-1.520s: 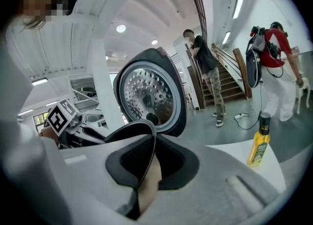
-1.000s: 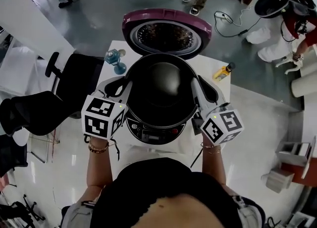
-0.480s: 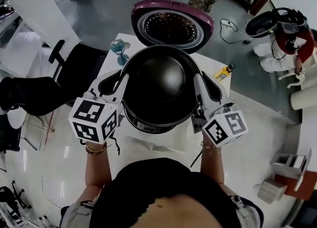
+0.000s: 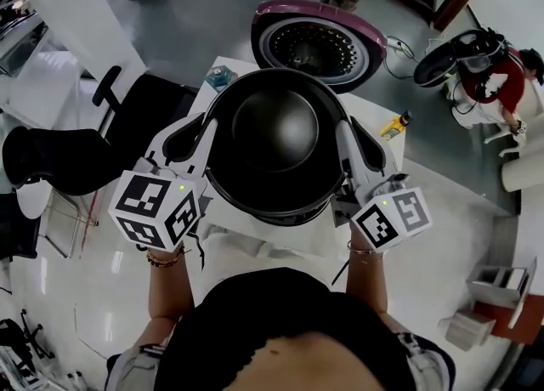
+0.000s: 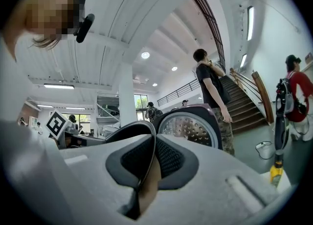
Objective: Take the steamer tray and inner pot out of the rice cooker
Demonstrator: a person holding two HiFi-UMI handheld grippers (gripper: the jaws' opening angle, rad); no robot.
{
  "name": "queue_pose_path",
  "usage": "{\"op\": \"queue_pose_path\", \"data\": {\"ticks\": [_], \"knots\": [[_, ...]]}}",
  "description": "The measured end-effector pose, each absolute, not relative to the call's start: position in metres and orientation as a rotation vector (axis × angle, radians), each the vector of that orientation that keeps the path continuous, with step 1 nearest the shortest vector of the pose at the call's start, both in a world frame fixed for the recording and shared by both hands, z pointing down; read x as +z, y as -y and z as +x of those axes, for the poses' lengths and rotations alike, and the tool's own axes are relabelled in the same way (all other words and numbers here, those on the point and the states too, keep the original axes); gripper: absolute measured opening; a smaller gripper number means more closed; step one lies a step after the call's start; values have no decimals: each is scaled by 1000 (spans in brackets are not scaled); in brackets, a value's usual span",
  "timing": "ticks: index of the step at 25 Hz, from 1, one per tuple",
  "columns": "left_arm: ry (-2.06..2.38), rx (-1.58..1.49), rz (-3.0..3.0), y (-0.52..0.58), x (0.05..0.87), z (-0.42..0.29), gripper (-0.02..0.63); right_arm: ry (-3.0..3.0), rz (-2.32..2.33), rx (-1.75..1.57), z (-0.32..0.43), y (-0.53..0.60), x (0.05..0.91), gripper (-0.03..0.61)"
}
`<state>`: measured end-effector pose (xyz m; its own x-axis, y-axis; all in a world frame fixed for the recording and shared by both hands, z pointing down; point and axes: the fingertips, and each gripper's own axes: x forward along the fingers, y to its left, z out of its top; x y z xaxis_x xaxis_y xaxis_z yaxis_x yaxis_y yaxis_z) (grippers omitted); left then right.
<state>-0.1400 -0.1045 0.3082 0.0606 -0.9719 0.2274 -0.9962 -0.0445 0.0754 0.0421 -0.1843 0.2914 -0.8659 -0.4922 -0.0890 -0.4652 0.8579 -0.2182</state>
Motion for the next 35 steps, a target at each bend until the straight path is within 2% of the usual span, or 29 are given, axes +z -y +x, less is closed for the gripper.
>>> {"op": "queue_pose_path", "data": {"ticks": [12,19,35], "knots": [[2003,187,2175,69,279,-273,34,-2834,-783,-319,-87,142,272,28],[1941,219,2175,50,298,-336,32,-2822,-848,-403,-148,117,294,28],[1642,316,2151,25,399,-379,31,-2660,-1179,-801,-181,60,397,28]]}}
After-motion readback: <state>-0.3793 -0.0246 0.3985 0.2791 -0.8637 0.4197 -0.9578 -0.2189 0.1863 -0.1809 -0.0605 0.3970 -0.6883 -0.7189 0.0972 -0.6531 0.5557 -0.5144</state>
